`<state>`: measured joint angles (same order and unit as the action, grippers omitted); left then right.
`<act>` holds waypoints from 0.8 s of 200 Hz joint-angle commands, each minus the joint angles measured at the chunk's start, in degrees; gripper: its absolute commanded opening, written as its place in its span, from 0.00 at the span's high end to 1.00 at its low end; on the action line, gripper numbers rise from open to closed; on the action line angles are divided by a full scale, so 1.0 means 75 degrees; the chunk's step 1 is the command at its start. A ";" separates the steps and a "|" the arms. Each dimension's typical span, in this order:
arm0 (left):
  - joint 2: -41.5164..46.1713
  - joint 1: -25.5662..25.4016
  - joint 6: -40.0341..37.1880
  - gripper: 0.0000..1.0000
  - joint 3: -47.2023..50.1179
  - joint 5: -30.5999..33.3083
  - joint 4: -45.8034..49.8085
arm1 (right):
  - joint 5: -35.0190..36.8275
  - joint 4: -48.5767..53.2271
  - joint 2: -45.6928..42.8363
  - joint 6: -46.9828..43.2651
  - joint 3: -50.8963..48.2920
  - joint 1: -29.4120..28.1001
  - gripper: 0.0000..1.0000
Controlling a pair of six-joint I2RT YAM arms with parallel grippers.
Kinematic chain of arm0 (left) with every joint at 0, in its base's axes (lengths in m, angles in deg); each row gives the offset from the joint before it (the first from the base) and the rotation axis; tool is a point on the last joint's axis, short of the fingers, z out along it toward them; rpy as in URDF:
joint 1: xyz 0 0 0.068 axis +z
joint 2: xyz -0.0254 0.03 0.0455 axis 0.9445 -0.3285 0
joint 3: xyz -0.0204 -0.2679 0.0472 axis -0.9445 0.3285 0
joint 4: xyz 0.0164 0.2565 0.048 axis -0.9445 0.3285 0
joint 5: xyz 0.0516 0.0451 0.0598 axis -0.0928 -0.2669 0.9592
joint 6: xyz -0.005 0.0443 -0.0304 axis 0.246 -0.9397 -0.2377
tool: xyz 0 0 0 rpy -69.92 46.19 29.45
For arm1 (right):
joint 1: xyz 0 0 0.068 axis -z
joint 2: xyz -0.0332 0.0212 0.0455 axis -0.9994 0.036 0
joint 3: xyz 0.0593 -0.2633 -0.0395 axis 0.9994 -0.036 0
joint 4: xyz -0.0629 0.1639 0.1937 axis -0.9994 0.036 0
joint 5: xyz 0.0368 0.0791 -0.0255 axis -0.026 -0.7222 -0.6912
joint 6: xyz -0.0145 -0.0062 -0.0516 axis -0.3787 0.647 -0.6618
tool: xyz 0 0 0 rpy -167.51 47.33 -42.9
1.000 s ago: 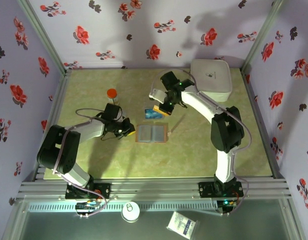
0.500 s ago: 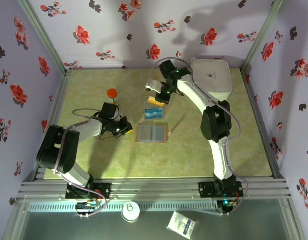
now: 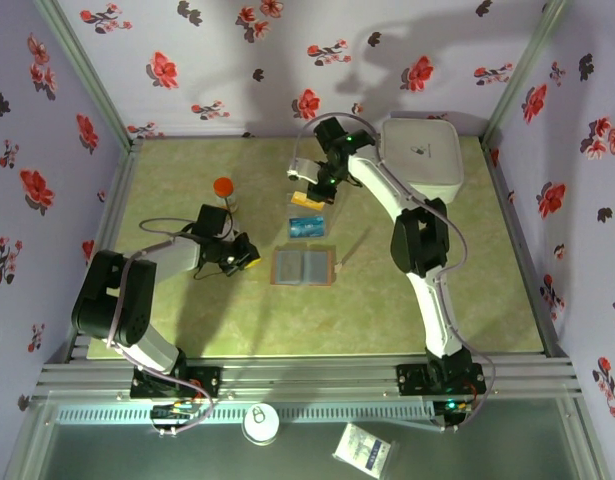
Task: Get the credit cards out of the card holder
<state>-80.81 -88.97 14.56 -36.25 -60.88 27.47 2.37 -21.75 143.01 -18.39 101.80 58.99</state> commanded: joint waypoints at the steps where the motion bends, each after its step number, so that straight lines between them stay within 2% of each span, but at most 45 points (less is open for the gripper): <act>1: -0.0004 0.0110 -0.0226 1.00 -0.0106 -0.0149 0.0186 | -0.0200 0.0459 0.0254 -0.0341 0.0224 0.0051 1.00; 97: 0.0069 0.0170 -0.0243 1.00 -0.0027 -0.0142 0.0244 | -0.0672 0.1122 0.0778 -0.0636 0.0478 0.0038 1.00; 117: 0.0120 0.0181 -0.0229 1.00 0.0032 -0.0130 0.0224 | -0.0660 0.1103 0.0833 -0.0546 0.0525 0.0029 0.88; 129: 0.0132 0.0182 -0.0217 1.00 0.0035 -0.0136 0.0209 | -0.0670 0.1039 0.0807 -0.0480 0.0579 0.0040 0.83; 160: 0.0124 0.0193 -0.0213 1.00 0.0017 -0.0130 0.0209 | -0.0478 0.0628 0.0564 -0.0225 0.0588 0.0063 0.81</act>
<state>-80.81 -88.05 14.43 -36.22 -61.31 27.93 -1.44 -16.26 148.23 -21.40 104.16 58.99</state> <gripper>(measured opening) 0.051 0.185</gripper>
